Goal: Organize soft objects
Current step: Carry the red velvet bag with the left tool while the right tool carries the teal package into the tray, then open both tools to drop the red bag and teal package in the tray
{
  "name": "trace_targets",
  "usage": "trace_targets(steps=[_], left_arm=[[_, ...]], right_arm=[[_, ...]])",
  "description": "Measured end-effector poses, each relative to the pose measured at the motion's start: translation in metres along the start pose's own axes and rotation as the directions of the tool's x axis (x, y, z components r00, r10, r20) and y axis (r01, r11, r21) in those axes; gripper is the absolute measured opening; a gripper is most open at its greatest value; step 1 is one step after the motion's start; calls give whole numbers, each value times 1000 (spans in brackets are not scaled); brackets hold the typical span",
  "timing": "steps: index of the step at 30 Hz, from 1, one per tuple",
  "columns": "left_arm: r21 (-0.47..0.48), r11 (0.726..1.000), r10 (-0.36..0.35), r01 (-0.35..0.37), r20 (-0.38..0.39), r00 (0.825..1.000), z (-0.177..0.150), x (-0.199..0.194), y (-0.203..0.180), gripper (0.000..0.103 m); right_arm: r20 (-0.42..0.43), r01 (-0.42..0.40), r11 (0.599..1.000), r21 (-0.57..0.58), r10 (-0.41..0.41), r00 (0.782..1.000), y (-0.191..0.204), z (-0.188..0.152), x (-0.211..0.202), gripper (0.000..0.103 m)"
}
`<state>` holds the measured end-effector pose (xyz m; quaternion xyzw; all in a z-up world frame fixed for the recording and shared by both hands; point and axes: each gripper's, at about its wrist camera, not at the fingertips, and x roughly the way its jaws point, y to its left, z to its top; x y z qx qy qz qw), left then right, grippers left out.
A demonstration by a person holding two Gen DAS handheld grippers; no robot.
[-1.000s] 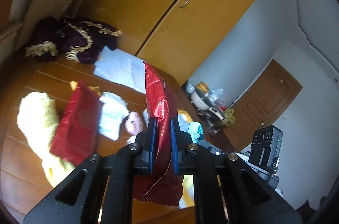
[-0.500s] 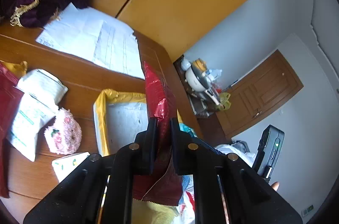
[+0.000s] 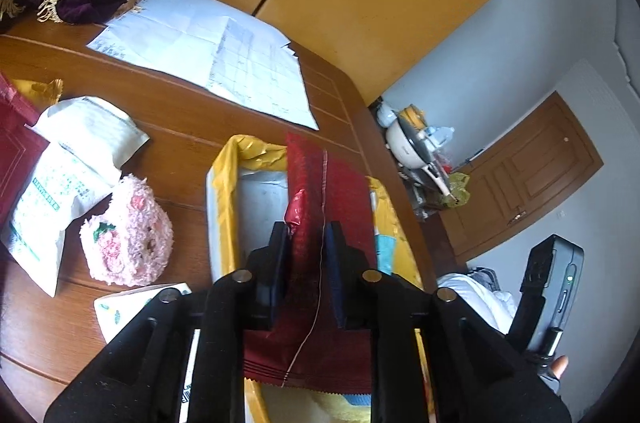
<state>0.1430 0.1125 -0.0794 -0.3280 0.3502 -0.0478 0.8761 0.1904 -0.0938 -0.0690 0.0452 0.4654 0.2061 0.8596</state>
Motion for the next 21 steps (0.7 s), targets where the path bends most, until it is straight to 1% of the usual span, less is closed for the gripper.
trace_targets(steps=[1,3,5,7,8,9,10,11,13,15,16,18,20,21], left_arm=[[4,1000,3,-3,-2,1000,0,1,0,23],[17,1000,11,-11,-14,1000,1,3,0,27],[41,999,12,-11,-16,1000,0,3,-4,32],[56,998,-1,2,-17,1000,-2,0,-7,44],[60,998,-12,14,-24,1000,-3,-1,-8,48],[61,998,-22,24,-33,999,0,-1,-8,55],[55,998,-36,38,-37,999,1,-4,-9,59],[41,998,-52,53,-27,998,2,-9,-9,62],[23,996,-84,84,10,996,3,-20,-9,75],[15,995,-104,103,16,994,2,-31,-8,75],[10,993,-120,120,14,993,0,-37,-7,75],[1,990,-140,140,27,990,-5,-53,-3,75],[5,990,-139,139,73,988,-12,-73,1,75],[8,992,-127,127,103,987,-16,-83,5,75]], right_arm=[[1,-8,1000,15,8,1000,-3,-1,-1,11],[0,-19,998,52,19,1000,-9,-5,-2,15],[10,-44,996,81,43,999,-12,-10,-5,15],[30,-53,995,84,50,998,-12,-13,-9,16],[43,-57,995,80,54,998,-11,-14,-12,16],[64,-61,995,77,56,996,-10,-14,-16,19],[94,-58,995,82,51,994,-11,-16,-23,20],[118,-54,995,86,43,992,-11,-17,-28,23],[163,-66,993,97,50,985,-12,-21,-43,27],[199,-109,988,110,85,976,-12,-24,-55,37],[216,-134,985,113,107,971,-10,-28,-62,39],[244,-178,979,101,149,958,-3,-34,-73,48],[252,-217,973,81,191,949,7,-39,-80,53],[246,-251,966,58,229,942,16,-41,-82,54]])
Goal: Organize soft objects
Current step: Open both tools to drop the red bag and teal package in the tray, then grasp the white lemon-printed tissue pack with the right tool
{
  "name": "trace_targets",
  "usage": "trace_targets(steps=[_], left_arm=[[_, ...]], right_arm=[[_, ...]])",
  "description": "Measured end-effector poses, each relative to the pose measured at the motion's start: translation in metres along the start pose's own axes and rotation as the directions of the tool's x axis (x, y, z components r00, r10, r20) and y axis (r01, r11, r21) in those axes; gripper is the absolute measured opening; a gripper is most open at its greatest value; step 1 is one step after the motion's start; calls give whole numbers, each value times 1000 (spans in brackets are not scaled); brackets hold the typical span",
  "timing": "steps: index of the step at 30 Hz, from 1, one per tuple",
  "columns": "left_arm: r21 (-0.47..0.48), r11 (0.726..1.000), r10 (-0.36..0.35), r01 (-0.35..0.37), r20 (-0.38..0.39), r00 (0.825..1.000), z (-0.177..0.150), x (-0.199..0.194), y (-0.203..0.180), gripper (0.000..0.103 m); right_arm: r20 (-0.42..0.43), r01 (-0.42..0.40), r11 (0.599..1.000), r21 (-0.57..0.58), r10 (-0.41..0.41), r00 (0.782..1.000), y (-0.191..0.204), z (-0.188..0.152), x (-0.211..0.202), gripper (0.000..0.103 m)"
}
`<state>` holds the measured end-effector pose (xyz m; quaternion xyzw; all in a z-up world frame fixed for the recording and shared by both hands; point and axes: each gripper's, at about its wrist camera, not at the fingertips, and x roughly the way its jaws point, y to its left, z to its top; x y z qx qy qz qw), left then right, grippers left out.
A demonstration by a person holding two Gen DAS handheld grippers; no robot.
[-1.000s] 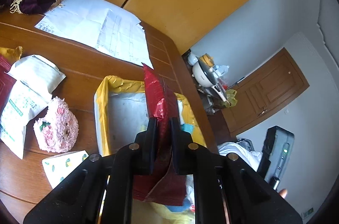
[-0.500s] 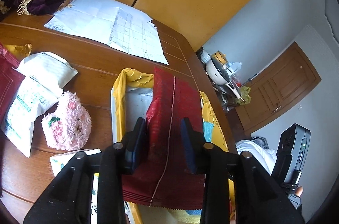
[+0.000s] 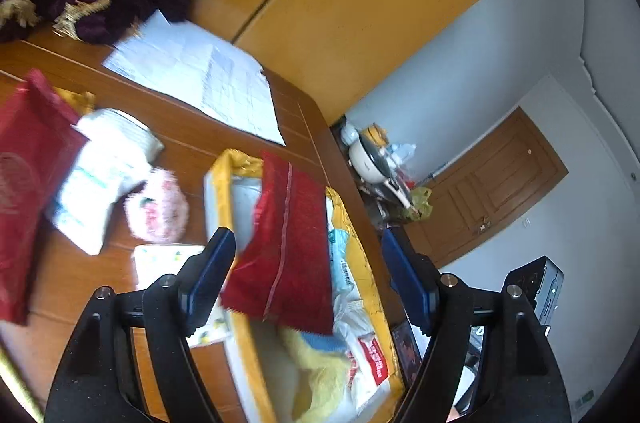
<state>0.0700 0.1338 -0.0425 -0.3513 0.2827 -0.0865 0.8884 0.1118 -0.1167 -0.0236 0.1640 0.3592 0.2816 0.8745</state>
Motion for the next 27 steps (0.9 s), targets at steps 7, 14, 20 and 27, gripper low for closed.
trace_targets(steps=[7,14,20,27], left_arm=[[35,984,168,-175,149,974,-3,-59,30,75],[46,962,253,-270,228,940,0,-88,66,75],[7,957,279,-291,268,922,0,-108,85,75],[-31,959,280,-282,272,921,1,-119,99,75]], right_arm=[[-82,-159,981,-112,150,985,64,-18,16,61],[-224,-227,959,-173,186,957,125,-31,58,61],[-246,-166,968,-187,117,962,148,-40,79,61],[-322,-88,976,-197,20,947,156,-49,106,61]])
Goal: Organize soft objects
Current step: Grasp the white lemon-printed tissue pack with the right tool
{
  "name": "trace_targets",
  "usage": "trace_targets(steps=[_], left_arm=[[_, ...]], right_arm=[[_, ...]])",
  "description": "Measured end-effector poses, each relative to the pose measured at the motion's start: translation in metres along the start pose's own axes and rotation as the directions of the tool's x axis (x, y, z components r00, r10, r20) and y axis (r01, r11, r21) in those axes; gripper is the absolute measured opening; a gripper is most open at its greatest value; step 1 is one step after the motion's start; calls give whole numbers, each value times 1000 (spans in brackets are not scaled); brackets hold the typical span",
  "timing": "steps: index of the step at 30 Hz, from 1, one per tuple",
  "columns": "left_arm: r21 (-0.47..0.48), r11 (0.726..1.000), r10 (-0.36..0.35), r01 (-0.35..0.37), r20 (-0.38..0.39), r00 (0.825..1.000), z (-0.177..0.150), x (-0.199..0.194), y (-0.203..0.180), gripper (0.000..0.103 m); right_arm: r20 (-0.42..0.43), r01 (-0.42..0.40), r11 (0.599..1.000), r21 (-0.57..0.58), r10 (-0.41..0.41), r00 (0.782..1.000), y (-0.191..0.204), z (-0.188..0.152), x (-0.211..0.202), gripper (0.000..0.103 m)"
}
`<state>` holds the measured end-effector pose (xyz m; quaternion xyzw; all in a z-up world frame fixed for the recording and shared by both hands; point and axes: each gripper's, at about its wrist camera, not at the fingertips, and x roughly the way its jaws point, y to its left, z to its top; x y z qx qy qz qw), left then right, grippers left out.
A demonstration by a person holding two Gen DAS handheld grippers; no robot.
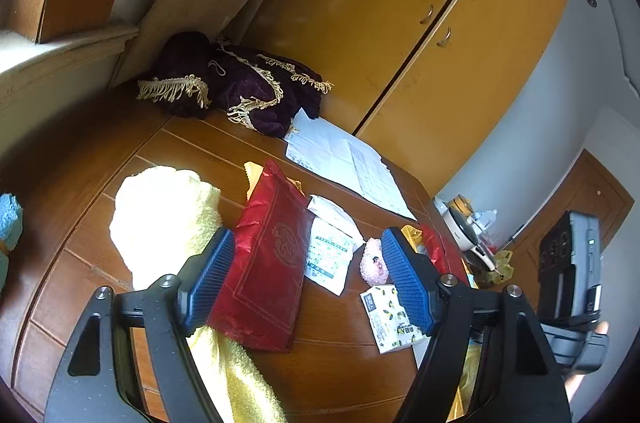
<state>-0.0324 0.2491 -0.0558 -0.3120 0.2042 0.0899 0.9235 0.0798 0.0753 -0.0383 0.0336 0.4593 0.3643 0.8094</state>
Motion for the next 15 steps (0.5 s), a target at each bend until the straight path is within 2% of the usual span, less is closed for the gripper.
trace_targets(steps=[2,5,6,8,15], left_arm=[[-23,1000,-17,17,-10,1000,2,1,3,75],[-41,998,-48,46,-40,998,1,3,4,75],[-36,998,-49,47,-43,998,0,3,3,75],[-21,999,-43,42,-33,999,-1,0,1,75],[40,999,-11,12,-3,1000,-4,-4,-9,75]], right_arm=[[0,32,999,-10,-32,999,0,0,2,61],[-27,28,999,-30,-29,999,-2,-3,8,61],[-26,56,998,-37,-57,998,-3,-6,10,61],[-29,105,994,-19,-106,994,-9,-7,11,61],[-37,162,987,-10,-162,986,-21,-1,12,61]])
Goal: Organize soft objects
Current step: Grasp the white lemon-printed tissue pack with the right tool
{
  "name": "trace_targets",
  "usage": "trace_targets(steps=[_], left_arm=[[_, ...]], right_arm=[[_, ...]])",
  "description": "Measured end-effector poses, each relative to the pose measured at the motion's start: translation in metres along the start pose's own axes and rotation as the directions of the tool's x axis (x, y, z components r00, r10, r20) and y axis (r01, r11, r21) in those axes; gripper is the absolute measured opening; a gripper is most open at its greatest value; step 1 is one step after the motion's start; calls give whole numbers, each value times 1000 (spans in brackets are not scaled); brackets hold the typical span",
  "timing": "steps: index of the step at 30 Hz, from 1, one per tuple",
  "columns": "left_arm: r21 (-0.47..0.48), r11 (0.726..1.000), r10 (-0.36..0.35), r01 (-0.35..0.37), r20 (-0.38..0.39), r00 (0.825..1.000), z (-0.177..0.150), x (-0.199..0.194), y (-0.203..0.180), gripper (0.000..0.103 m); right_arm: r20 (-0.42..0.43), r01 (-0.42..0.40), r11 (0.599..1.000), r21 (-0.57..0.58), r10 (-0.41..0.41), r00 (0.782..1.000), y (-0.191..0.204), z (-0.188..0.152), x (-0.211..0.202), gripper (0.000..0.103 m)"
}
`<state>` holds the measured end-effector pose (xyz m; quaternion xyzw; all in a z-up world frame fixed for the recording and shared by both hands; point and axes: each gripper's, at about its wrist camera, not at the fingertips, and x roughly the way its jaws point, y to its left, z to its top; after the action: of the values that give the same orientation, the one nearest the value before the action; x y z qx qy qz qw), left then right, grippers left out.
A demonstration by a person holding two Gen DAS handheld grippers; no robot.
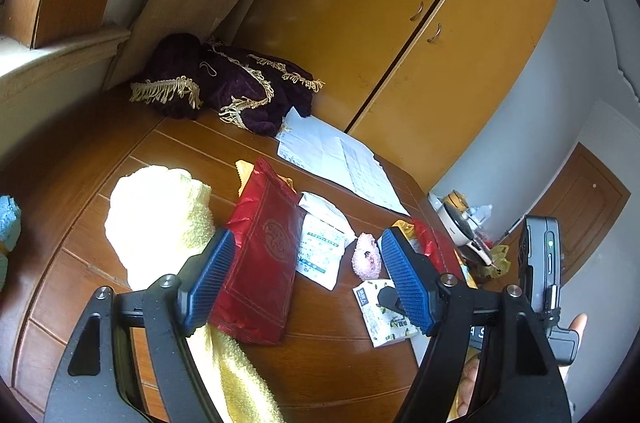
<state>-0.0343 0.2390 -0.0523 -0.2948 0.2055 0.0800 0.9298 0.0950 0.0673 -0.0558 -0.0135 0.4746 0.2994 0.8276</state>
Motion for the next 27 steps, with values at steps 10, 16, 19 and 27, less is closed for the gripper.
trace_targets(steps=[10,16,19,27], left_arm=[[5,1000,-6,6,-26,1000,-1,3,-1,75],[16,1000,1,0,-18,1000,-2,2,-3,75],[25,1000,9,-9,-20,1000,-3,4,-5,75],[47,998,31,-30,-29,999,-6,8,-8,75]], right_arm=[[-39,151,987,-51,-153,988,12,2,20,64],[-5,278,951,-132,-282,960,31,-7,33,65],[15,309,938,-156,-311,950,34,-11,35,56],[38,232,961,-150,-229,973,33,-19,17,49]])
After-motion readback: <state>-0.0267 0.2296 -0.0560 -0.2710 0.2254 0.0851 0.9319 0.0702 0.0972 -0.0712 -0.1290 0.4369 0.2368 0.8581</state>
